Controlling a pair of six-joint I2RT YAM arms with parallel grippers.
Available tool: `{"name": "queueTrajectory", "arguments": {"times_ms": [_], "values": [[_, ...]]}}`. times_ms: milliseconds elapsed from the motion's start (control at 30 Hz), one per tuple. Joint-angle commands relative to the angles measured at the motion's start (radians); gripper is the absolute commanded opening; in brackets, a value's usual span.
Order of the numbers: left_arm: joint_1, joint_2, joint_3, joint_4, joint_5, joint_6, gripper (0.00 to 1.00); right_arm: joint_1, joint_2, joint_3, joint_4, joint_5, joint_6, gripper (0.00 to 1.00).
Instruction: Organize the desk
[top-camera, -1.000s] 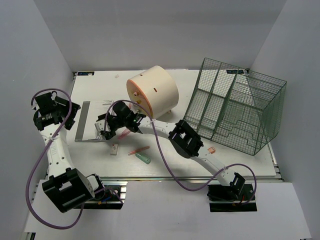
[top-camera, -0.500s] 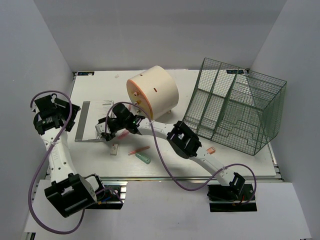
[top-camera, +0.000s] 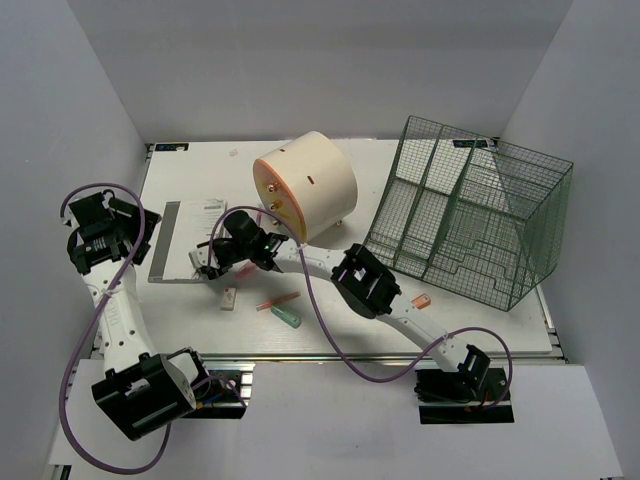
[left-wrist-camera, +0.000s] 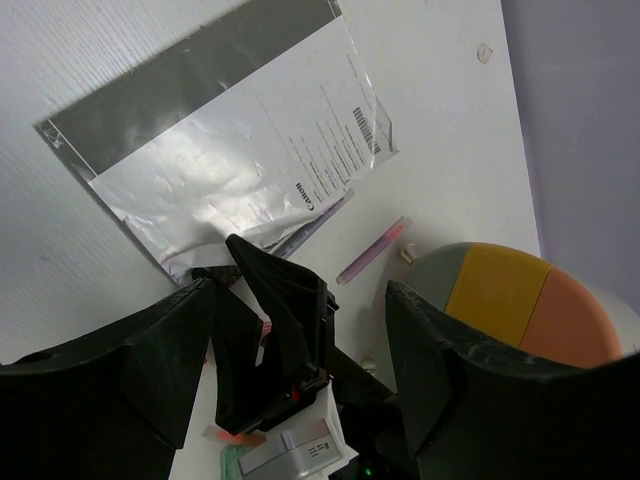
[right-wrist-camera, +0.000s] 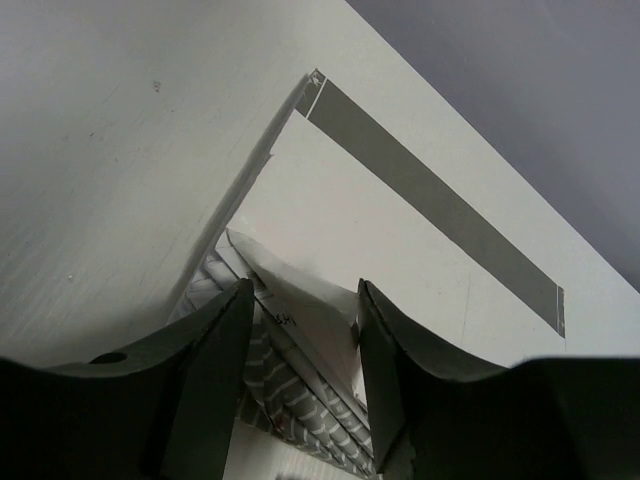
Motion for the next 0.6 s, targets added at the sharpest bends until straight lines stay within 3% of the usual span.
{"name": "queueTrajectory", "arguments": {"times_ms": [0, 433, 467, 567], "values": [[0.006, -0.023, -0.012, -0.001, 0.009, -0.002, 0.79, -0.001, -0.043, -0.03, -0.033, 0.011, -0.005, 0.49], [0.006, 0.009, 0.005, 0.017, 0.007, 0.019, 0.79, -0.013, -0.1, -0.105, -0.096, 0.075, -0.083, 0.38], [0.006, 0.009, 0.005, 0.019, 0.007, 0.019, 0.79, -0.021, -0.1, -0.105, -0.102, 0.075, -0.091, 0.16], [0.006, 0.014, 0.007, 0.022, 0.009, 0.021, 0.79, -0.018, -0.126, -0.165, -0.053, 0.089, -0.094, 0.0]]}}
